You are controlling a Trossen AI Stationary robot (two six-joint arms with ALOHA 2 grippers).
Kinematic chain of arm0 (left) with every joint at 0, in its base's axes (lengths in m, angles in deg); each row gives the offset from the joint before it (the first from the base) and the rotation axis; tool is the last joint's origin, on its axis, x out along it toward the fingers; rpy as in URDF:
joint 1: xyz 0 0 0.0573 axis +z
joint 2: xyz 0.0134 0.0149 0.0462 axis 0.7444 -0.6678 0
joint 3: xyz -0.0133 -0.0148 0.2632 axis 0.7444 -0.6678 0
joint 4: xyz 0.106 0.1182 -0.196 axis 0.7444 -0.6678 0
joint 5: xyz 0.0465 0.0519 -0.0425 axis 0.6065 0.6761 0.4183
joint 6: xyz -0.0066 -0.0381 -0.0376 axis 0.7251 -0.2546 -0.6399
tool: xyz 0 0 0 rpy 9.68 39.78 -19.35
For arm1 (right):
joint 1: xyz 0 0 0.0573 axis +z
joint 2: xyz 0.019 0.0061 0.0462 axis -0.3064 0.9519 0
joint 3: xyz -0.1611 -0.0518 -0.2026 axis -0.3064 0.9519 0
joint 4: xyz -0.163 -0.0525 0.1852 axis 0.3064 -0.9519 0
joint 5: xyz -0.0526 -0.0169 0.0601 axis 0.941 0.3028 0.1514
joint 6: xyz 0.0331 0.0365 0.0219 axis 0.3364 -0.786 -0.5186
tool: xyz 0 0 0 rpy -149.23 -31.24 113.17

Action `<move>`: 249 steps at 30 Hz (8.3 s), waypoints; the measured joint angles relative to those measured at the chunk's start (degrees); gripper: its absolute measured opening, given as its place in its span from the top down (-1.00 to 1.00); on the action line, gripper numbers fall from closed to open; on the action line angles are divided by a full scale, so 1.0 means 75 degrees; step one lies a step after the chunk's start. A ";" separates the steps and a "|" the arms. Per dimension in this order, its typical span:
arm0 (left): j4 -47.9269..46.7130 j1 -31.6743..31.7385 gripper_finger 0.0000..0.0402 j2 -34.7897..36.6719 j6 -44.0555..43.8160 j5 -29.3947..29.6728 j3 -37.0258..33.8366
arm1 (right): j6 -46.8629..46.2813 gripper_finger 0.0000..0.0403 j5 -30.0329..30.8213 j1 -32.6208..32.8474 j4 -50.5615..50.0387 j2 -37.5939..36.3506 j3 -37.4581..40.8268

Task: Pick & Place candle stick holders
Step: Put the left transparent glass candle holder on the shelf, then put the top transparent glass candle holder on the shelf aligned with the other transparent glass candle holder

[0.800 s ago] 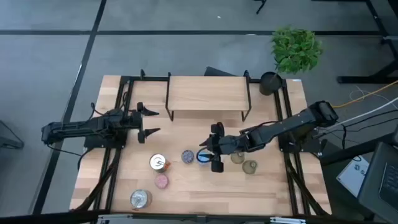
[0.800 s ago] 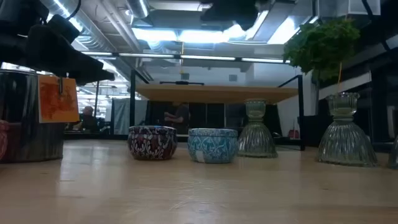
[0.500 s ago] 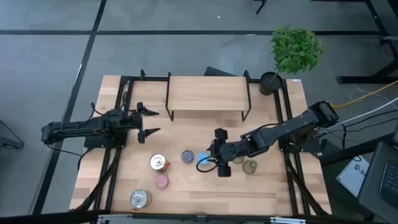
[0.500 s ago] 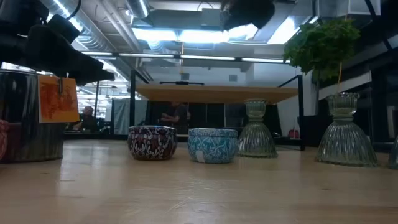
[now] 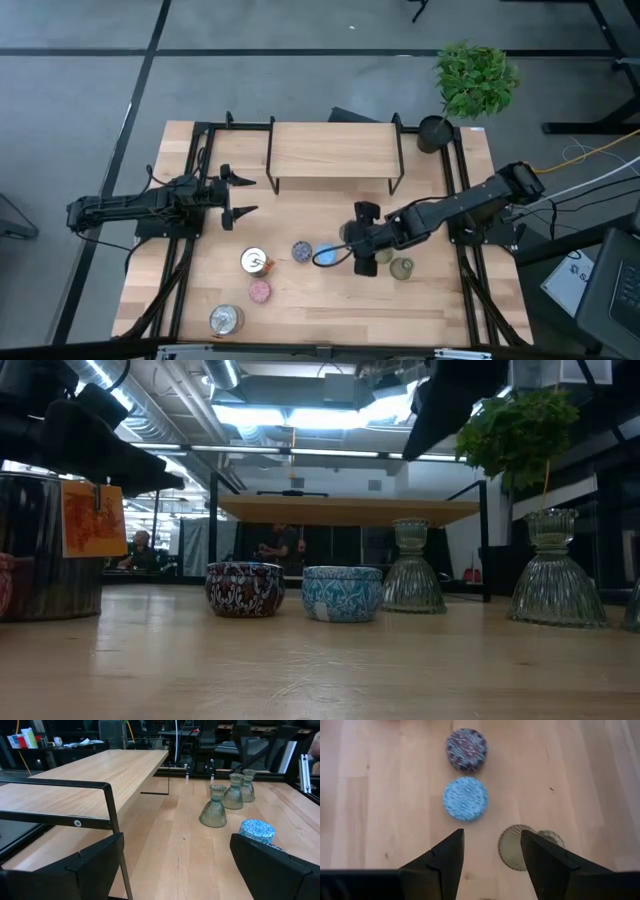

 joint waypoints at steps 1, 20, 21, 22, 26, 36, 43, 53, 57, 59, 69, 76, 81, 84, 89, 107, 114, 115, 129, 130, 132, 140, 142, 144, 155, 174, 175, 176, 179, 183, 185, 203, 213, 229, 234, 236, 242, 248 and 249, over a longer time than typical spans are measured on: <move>-0.0002 0.0000 -0.81 -0.0003 0.0000 0.0000 0.0002 | 0.0001 0.01 0.0000 -0.0034 0.0003 0.0013 0.0001; 0.0000 0.0002 -0.81 -0.0003 0.0000 0.0000 0.0002 | 0.0007 0.28 0.0336 -0.0620 0.0361 0.0127 0.0595; -0.0001 0.0001 -0.81 -0.0001 0.0000 0.0000 0.0001 | 0.0008 0.29 0.0333 -0.0624 0.0341 0.0170 0.0595; 0.0000 0.0000 -0.81 -0.0001 0.0000 0.0000 0.0000 | 0.0008 0.29 0.0316 -0.0624 0.0328 0.0232 0.0597; -0.0005 0.0000 -0.81 -0.0003 0.0000 0.0000 0.0002 | 0.0111 0.31 0.0086 -0.0632 0.0355 0.0576 0.0597; -0.0002 0.0002 -0.81 -0.0003 0.0000 0.0000 0.0000 | 0.0212 0.44 -0.0150 -0.0635 0.0344 0.0764 0.0597; -0.0002 0.0001 -0.81 0.0000 0.0000 0.0000 0.0002 | 0.0209 0.73 -0.0331 -0.0632 0.0255 0.0761 0.0597; -0.0002 0.0003 -0.81 -0.0003 0.0000 0.0000 0.0002 | -0.0420 0.80 -0.0924 -0.0641 -0.0220 0.0749 0.0274; -0.0002 0.0002 -0.81 -0.0002 0.0000 0.0000 0.0001 | -0.0451 0.82 -0.1253 -0.0638 -0.0795 0.0760 -0.0200; -0.0002 0.0002 -0.81 -0.0001 0.0000 0.0000 0.0002 | -0.0453 0.84 -0.1306 -0.0640 -0.1237 0.0758 -0.0531; -0.0002 0.0002 -0.81 -0.0002 0.0000 0.0000 0.0001 | -0.0304 0.89 -0.1377 -0.0644 -0.3143 0.0758 -0.2202; -0.0002 0.0001 -0.81 -0.0001 0.0000 0.0000 0.0001 | -0.0243 0.90 -0.1354 -0.0647 -0.4387 0.0758 -0.3413; -0.0002 0.0001 -0.81 -0.0003 0.0000 0.0000 0.0001 | -0.0249 0.90 -0.1348 -0.0663 -0.5115 0.0758 -0.4250; -0.0002 0.0000 -0.81 -0.0003 0.0000 0.0000 0.0000 | -0.0249 0.90 -0.1348 -0.0711 -0.5436 0.0758 -0.4694; 0.0000 0.0002 -0.81 -0.0003 0.0000 0.0000 0.0002 | -0.0249 0.90 -0.1178 -0.0893 -0.6009 0.0758 -0.5281; -0.0002 0.0001 -0.81 -0.0002 0.0000 0.0000 0.0002 | 0.0706 0.90 0.0929 -0.2180 -0.6595 0.0749 -0.5616; -0.0002 0.0000 -0.81 -0.0001 0.0000 0.0000 0.0001 | 0.1327 0.90 0.1576 -0.3033 -0.6595 0.0749 -0.5616; -0.0002 0.0000 -0.81 0.0000 0.0000 0.0000 0.0000 | 0.1415 0.90 0.1599 -0.3179 -0.6595 0.0749 -0.5616; -0.0002 0.0003 -0.81 0.0000 0.0000 0.0000 0.0002 | 0.1901 0.90 0.1744 -0.4916 -0.6514 0.0752 -0.5616; -0.0002 0.0001 -0.81 -0.0003 0.0000 0.0000 0.0002 | 0.1972 0.90 0.1744 -0.5000 -0.6480 0.0752 -0.5616; -0.0002 0.0002 -0.81 -0.0002 0.0000 0.0000 0.0002 | 0.2078 0.90 0.1744 -0.5165 -0.6370 0.0752 -0.5616; -0.0002 0.0003 -0.81 -0.0003 0.0000 0.0000 0.0000 | 0.2323 0.90 0.1744 -0.5658 -0.5961 0.0758 -0.5613; -0.0002 0.0000 -0.81 -0.0003 0.0000 0.0000 0.0002 | 0.2359 0.90 0.1744 -0.5715 -0.5959 0.0758 -0.5610; -0.0002 0.0002 -0.81 -0.0003 0.0000 0.0000 0.0002 | 0.2359 0.90 0.1744 -0.5753 -0.5956 0.0758 -0.5610; 0.0000 0.0003 -0.81 -0.0003 0.0000 0.0000 0.0002 | 0.2499 0.90 0.1738 -0.5855 -0.5378 0.0766 -0.4474; -0.0002 0.0001 -0.81 -0.0003 0.0000 0.0000 0.0000 | 0.2846 0.90 0.2062 -0.5898 -0.4604 0.0758 -0.3617; -0.0002 0.0000 -0.81 0.0000 0.0000 0.0000 0.0002 | 0.2846 0.90 0.2062 -0.5898 -0.4599 0.0758 -0.3617; -0.0002 0.0003 -0.81 -0.0003 0.0000 0.0000 0.0002 | 0.2844 0.90 0.2062 -0.5898 -0.4584 0.0758 -0.3617; -0.0001 0.0001 -0.81 0.0000 0.0000 0.0000 0.0002 | 0.2840 0.90 0.2061 -0.5898 -0.4516 0.0758 -0.3617; -0.0002 0.0000 -0.81 0.0000 0.0000 0.0000 0.0002 | 0.2819 0.85 0.2034 -0.5898 -0.4500 0.0758 -0.3614; -0.0002 0.0001 -0.81 -0.0003 0.0000 0.0000 0.0002 | 0.2781 0.77 0.2027 -0.5898 -0.4460 0.0758 -0.3611; -0.0001 0.0001 -0.81 -0.0002 0.0000 0.0000 0.0001 | 0.2484 0.24 0.1548 -0.5750 -0.4565 0.0438 -0.4945; 0.0000 0.0000 -0.81 -0.0001 0.0000 0.0000 0.0000 | 0.1680 0.24 0.0391 -0.5103 -0.5054 -0.0128 -0.5391; -0.0002 0.0000 -0.81 -0.0003 0.0000 0.0000 0.0002 | 0.0106 0.24 -0.0287 -0.2540 -0.5822 -0.0198 -0.5348; -0.0002 0.0000 -0.81 0.0000 0.0000 0.0000 0.0000 | -0.0349 0.24 -0.0004 -0.1699 -0.5782 -0.0197 -0.5252; 0.0000 0.0000 -0.81 0.0000 0.0000 0.0000 0.0001 | -0.0505 0.24 0.0143 -0.1359 -0.5777 -0.0192 -0.5173; 0.0000 0.0000 -0.81 0.0000 0.0000 0.0000 0.0000 | -0.0832 0.24 0.0177 -0.0444 -0.5151 -0.0192 -0.4535; 0.0000 0.0000 -0.81 0.0000 0.0000 0.0000 0.0002 | -0.0844 0.24 0.0188 0.0254 -0.3770 -0.0187 -0.3568; 0.0000 0.0000 -0.81 0.0000 0.0000 0.0000 0.0001 | -0.0844 0.24 0.0191 0.0356 -0.3509 -0.0187 -0.3413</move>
